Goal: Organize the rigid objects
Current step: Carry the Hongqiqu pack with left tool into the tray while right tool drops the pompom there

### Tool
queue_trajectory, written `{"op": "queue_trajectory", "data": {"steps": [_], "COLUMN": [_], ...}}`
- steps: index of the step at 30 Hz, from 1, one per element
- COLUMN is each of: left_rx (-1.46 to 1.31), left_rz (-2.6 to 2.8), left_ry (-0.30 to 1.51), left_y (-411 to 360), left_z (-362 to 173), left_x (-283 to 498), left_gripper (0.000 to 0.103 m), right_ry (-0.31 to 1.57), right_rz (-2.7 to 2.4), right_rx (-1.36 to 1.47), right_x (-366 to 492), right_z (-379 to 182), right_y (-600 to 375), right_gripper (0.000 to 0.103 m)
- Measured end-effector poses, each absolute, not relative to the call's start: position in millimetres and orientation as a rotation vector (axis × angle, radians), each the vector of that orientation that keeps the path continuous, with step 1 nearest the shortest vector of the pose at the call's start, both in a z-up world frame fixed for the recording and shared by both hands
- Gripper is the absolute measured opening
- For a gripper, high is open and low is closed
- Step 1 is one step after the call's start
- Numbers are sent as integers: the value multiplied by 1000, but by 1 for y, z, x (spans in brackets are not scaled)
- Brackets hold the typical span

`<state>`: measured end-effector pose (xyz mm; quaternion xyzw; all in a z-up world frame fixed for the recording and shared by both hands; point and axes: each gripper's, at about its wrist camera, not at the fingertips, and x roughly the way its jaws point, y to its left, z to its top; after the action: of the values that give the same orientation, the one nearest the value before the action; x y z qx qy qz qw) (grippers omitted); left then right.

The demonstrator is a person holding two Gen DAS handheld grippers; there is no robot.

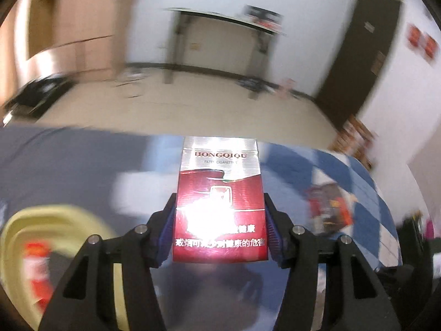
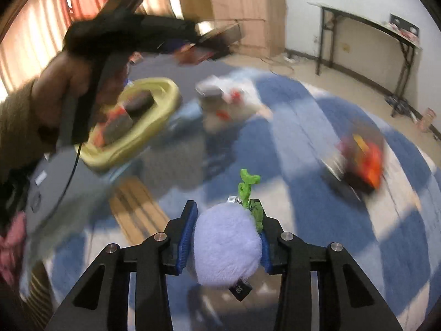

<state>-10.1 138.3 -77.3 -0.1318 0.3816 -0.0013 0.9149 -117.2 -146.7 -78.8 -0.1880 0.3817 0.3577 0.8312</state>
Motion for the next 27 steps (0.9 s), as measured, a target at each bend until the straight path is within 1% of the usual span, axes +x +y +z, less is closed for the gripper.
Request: {"op": "queue_trajectory", "data": {"steps": [4,8,12,15,17,19,24,27], "left_rx": [-308,-272,-279,-365,-407,-391,-395,-379], "left_rz": [189,332,354,320,290,294,269,271], "left_ry": [840,892,956,971,963,962,975,975], "left_y": [233,295,314,326,329,329,329,330], "left_z": [-84,-103,-135,-154,-158,-159,-168,-174], "left_x": [-68,-122,-135,-134,-129,-125,-113,-111], "left_gripper": [58,58,58,58,58,58,58,59], "right_ry": [801,831,901,938,941,930,975,961], "right_rz": [894,1004,1021,1013,1022,1040,1067,1072], "right_rx": [-341,-280,-274,-287,-278,-289,-307,-255], "right_x": [-110,-102,-91,-83,-80,-80,-77,-71], "right_z": [-67,-73,-97,-111,-113,-115,-139,-143], "right_y": [-72,11,72,93,100,108,125,125], "right_gripper": [39,39,39,39,39,39,39,42]}}
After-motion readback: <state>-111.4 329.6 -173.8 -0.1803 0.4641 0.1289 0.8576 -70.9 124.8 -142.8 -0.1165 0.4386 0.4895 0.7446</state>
